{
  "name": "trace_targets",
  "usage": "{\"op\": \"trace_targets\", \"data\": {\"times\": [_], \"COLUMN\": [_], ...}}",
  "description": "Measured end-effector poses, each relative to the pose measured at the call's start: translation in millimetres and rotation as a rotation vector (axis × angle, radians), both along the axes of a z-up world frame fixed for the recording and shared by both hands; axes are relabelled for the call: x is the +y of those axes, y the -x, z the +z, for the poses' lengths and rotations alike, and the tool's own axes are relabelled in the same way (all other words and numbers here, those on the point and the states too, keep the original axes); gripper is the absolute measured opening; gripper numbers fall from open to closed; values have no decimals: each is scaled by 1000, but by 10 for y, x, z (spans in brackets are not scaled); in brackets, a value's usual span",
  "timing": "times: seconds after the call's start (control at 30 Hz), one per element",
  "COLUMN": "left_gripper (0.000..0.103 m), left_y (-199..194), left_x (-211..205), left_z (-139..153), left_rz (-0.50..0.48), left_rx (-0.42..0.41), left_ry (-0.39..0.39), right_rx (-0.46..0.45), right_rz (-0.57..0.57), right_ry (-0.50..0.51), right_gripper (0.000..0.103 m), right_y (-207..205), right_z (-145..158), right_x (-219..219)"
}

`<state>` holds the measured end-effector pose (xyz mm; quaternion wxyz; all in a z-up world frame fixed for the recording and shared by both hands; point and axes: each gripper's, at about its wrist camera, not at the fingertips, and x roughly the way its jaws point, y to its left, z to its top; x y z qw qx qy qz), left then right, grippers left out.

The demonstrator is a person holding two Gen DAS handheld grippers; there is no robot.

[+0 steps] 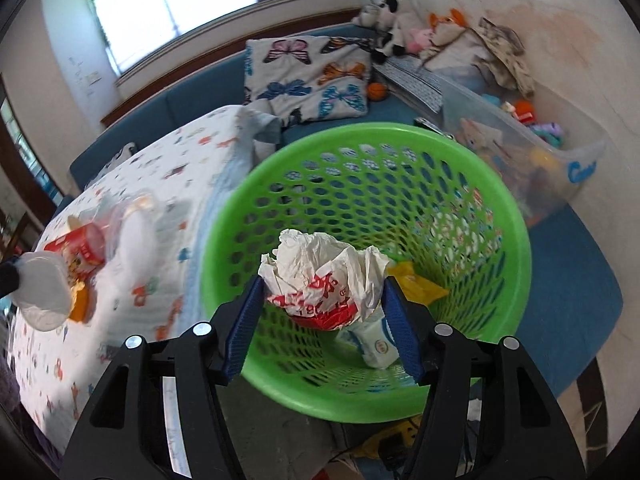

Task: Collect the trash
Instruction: 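Carry the paper and clear cup over the basket and open both grippers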

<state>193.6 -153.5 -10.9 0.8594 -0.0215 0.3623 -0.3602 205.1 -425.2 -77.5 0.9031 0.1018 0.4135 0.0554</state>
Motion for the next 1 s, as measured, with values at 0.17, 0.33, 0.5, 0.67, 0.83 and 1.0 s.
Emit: {"op": "trace_targets", "data": {"times": [0.17, 0.33, 0.5, 0.67, 0.83, 1.0], "left_gripper": [8, 8, 8, 8, 8, 8], "left_y": [-101, -258, -438, -630, -771, -866], "left_x": [-232, -515, -846, -1136, -1333, -1469], "left_z": [53, 55, 22, -91, -220, -345], "left_rz": [-35, -69, -104, -116, -116, -119], "left_rx": [5, 19, 31, 48, 71, 102], "left_ry": [1, -2, -15, -46, -70, -87], "right_rx": [7, 3, 0, -8, -5, 3], "right_rz": [-24, -30, -28, -15, -14, -17], "right_ry": [-15, -21, -30, -27, -38, -51], "right_gripper": [67, 72, 73, 75, 77, 77], "right_y": [32, 95, 162, 256, 327, 360], "right_z": [-59, -67, -67, -66, -99, -150], "right_x": [-138, -248, -321, -337, -366, -395]}}
